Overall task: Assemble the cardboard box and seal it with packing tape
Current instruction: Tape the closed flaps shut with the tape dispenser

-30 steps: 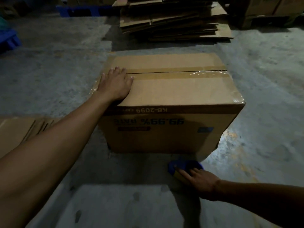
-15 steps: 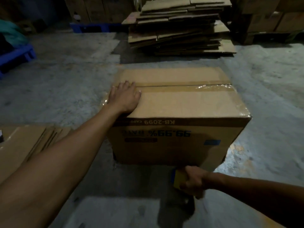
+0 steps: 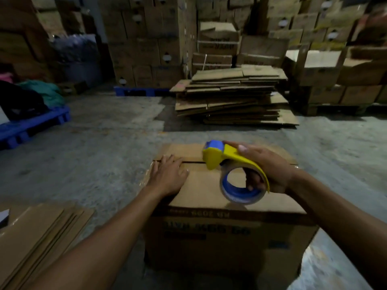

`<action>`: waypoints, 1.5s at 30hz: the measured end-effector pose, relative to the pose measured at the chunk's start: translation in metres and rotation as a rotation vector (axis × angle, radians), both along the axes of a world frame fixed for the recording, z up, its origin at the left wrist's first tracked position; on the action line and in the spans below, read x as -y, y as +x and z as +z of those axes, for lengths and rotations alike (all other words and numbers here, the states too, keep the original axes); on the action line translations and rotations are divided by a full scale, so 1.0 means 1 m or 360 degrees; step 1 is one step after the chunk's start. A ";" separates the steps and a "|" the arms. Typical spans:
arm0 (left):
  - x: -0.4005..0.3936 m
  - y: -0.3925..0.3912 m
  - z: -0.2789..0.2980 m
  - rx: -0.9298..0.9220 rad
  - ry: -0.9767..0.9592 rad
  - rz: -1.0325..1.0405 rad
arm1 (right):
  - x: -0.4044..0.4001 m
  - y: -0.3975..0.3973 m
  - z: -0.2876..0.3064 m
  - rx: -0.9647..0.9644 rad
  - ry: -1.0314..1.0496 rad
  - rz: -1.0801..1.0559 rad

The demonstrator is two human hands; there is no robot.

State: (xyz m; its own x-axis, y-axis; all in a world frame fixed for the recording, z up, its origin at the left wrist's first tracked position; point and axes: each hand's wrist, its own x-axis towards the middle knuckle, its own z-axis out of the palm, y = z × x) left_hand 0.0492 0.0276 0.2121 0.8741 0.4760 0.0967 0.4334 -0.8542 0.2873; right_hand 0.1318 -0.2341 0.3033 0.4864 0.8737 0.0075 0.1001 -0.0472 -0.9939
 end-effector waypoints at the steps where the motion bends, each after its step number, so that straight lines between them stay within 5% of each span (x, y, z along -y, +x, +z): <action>1: 0.003 0.000 0.005 0.0081 -0.0047 0.0019 | 0.002 0.007 -0.001 -0.0131 0.0093 -0.0092; 4: 0.022 0.002 0.037 0.0517 -0.0352 -0.0012 | 0.010 0.019 -0.010 -0.0488 0.0276 -0.0262; 6: 0.043 -0.002 0.069 0.0644 -0.0848 -0.0027 | 0.015 0.026 -0.017 -0.0604 0.0302 -0.0363; 8: 0.064 -0.009 0.097 0.0549 -0.1330 -0.0058 | 0.019 0.030 -0.020 -0.0620 0.0287 -0.0410; 15: 0.094 -0.009 0.126 0.0111 -0.1970 0.0005 | 0.024 0.034 -0.020 -0.0436 0.0180 -0.0176; 45: 0.098 -0.007 0.102 0.0104 -0.2676 0.0078 | 0.034 0.047 -0.016 -0.0201 0.0019 -0.0064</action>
State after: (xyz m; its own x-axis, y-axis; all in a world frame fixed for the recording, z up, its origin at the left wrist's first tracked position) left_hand 0.0427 -0.0702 0.3138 0.8718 0.1062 -0.4782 0.3995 0.4106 0.8196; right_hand 0.1787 -0.2679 0.2868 0.5186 0.8538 -0.0460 -0.0276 -0.0370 -0.9989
